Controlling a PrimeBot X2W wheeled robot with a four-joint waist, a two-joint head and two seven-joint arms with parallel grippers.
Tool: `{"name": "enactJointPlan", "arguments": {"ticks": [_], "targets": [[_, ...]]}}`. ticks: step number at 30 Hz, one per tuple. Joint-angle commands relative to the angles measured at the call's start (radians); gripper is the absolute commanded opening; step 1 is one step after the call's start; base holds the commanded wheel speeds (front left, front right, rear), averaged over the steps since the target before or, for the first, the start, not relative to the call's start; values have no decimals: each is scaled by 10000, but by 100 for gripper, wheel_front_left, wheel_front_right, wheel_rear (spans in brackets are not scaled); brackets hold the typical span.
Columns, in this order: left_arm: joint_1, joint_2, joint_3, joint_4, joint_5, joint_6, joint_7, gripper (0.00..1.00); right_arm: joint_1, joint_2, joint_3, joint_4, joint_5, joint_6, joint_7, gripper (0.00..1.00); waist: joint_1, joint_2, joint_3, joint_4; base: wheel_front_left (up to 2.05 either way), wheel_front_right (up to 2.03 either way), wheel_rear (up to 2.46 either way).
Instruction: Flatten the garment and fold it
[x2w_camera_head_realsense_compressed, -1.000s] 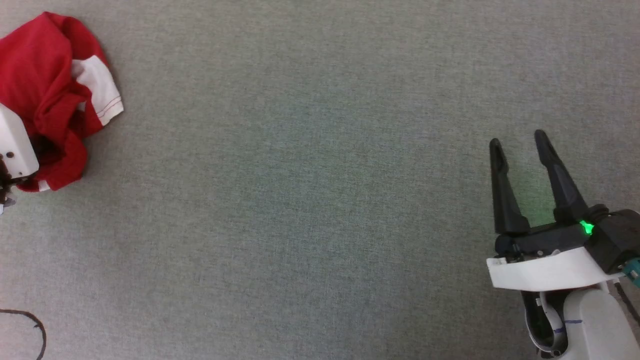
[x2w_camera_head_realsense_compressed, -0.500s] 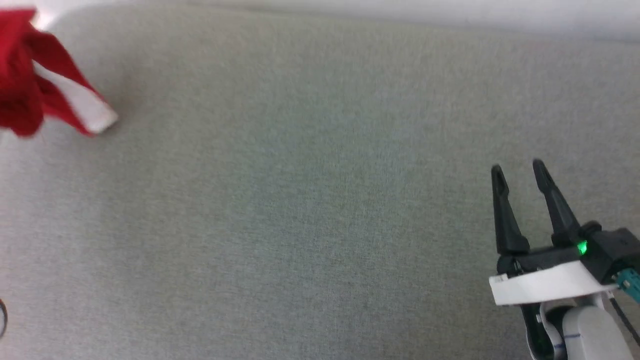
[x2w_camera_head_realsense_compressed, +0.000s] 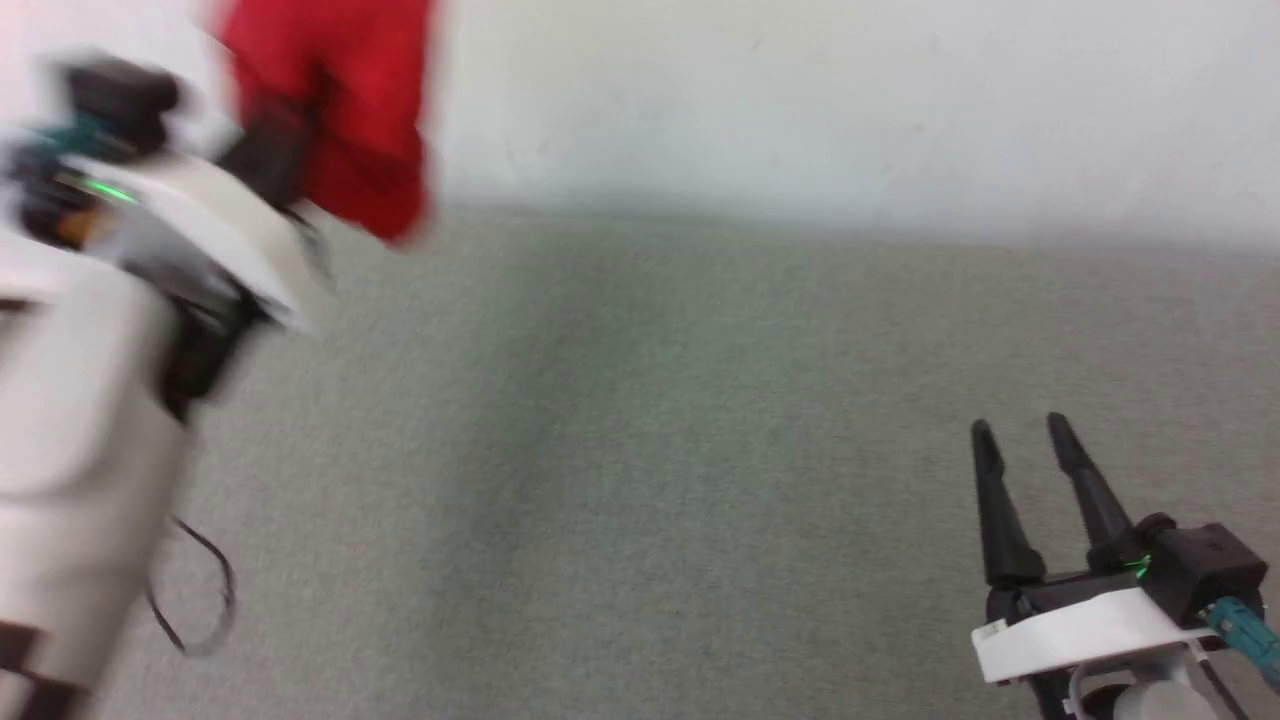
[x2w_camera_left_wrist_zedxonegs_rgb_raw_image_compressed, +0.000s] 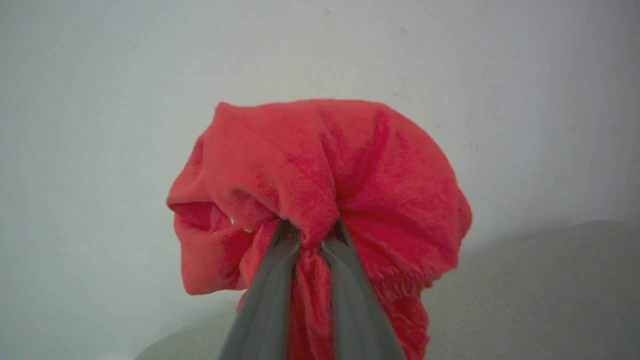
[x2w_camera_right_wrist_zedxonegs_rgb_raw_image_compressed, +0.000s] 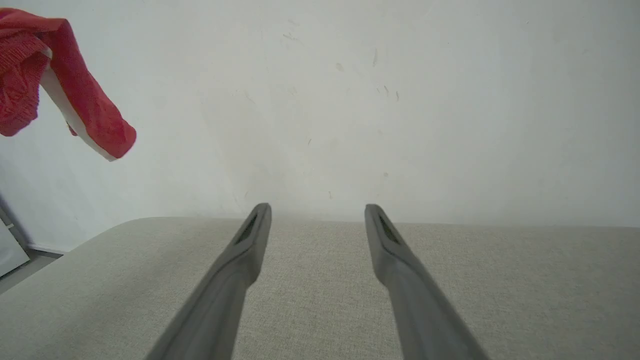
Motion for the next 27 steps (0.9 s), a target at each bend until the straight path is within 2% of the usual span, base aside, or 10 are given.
{"name": "enactJointPlan", "arguments": {"ticks": [1, 7, 12, 16, 17, 18, 19, 23, 27], "targets": [[384, -261, -230, -237, -116, 3, 131, 0, 103, 17, 63, 40, 44, -9, -47, 100, 4, 0, -628, -644, 0, 0, 0], [2018, -1526, -1694, -1451, 109, 175, 450, 0, 135, 17, 223, 36, 243, -9, -47, 100, 4, 0, -460, -1576, 0, 0, 0], [3205, -2326, -2877, -751, 421, 131, 158, 0, 43, 17, 361, -1, 308, -9, -47, 100, 4, 0, -118, -2432, 0, 0, 0], [3454, -2493, -4227, 349, 1209, 61, 472, 0, -105, 17, 412, -69, 307, -9, -47, 100, 4, 0, 217, -2821, 0, 0, 0], [3466, -2504, -4508, 610, 1320, 45, 563, 6, -124, 17, 423, -69, 329, -9, -47, 100, 4, 0, 272, -2870, 0, 0, 0], [3480, -2516, -4730, 861, 1357, 34, 672, 50, -131, 17, 435, -68, 354, -9, -47, 100, 4, 0, 314, -2899, 0, 0, 0], [3469, -2546, -4879, 1055, 1336, 25, 726, 100, -129, 17, 448, -56, 381, -9, -47, 100, 4, 0, 341, -2908, 0, 0, 0], [3214, -2593, -5322, 1427, 1352, 9, 546, 100, -47, 17, 519, 86, 469, -9, -47, 100, 4, 0, 286, -2679, 0, 0, 0], [3026, -2633, -5163, 1457, 1058, 6, -5, 100, 92, 17, 547, 273, 435, -9, -47, 100, 4, 0, -124, -2229, 0, 0, 0]]}}
